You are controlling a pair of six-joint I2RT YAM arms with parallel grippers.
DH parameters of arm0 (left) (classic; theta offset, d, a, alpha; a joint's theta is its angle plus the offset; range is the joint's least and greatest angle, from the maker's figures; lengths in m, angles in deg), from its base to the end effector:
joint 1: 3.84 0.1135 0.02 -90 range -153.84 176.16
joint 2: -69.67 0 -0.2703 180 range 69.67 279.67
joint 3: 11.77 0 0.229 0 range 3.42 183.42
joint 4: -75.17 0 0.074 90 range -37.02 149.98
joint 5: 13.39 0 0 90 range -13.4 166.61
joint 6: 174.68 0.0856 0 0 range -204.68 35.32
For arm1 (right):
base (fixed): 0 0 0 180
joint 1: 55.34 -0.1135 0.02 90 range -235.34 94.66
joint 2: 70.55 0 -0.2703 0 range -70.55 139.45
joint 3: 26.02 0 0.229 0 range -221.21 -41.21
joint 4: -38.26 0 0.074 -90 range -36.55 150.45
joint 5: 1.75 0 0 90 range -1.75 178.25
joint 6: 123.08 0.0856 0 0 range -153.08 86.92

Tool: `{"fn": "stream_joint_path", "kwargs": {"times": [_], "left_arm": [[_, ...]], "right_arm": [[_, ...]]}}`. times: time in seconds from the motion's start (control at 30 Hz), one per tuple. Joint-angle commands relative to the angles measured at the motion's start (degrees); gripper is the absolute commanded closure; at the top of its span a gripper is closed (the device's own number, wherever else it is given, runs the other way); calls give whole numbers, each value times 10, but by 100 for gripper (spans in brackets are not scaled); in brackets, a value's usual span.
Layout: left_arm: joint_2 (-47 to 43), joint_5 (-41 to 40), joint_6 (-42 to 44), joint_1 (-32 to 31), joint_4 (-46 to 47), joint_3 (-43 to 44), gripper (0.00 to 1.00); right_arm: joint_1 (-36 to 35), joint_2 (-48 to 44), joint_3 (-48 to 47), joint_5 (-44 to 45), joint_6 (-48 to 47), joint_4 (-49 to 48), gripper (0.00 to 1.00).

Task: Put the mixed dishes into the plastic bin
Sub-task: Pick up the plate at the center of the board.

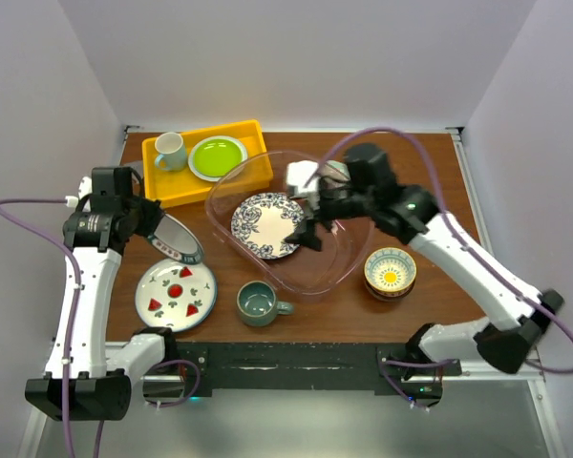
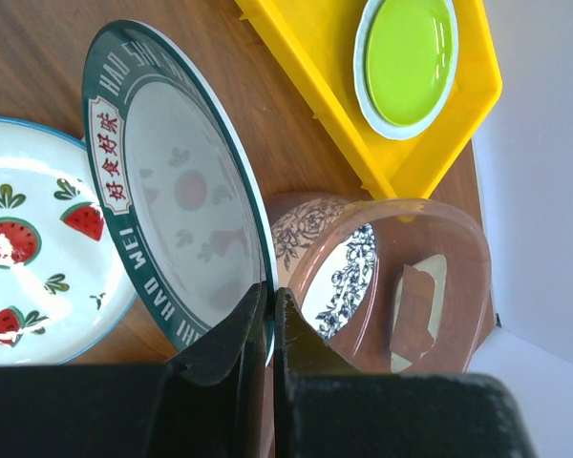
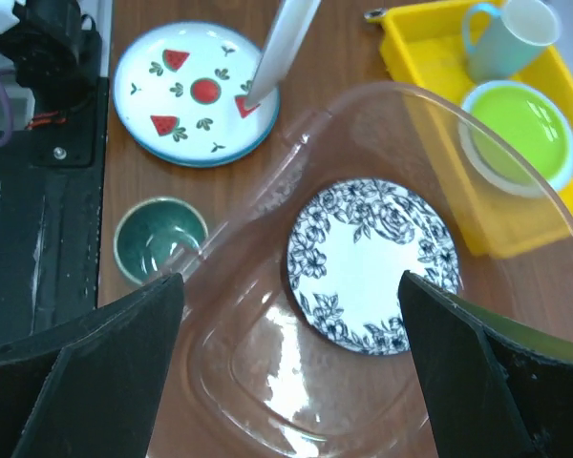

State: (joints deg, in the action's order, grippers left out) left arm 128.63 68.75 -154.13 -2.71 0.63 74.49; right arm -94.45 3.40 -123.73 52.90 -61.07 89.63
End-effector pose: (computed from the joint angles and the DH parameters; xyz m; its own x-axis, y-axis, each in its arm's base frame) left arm 0.1917 0.0155 0.3335 -0.1525 -0.9308 -0.3323 -0.7268 0.3335 -0.6005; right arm 0.1878 0.2165 0.3989 0.1106 -0.4034 -0.9083 -0.9744 0.1361 -0.1791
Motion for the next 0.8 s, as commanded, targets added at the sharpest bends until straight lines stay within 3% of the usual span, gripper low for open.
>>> {"fn": "stream_joint_path", "kwargs": {"times": [0.0, 0.1, 0.3, 0.6, 0.77], "left_arm": [[-16, 7, -25, 4, 13, 35, 100], [-19, 7, -38, 5, 10, 38, 100], [-20, 7, -52, 5, 0, 41, 100], [-23, 10, -64, 4, -9, 48, 100], [-24, 14, -71, 5, -10, 44, 100]], "right_arm": [[-138, 99, -69, 209, 39, -10, 2], [-220, 152, -79, 305, 52, -72, 2], [-297, 236, -134, 410, 137, -180, 3], [-319, 327, -182, 553, 230, -285, 9], [-318, 348, -165, 571, 251, -330, 26]]}}
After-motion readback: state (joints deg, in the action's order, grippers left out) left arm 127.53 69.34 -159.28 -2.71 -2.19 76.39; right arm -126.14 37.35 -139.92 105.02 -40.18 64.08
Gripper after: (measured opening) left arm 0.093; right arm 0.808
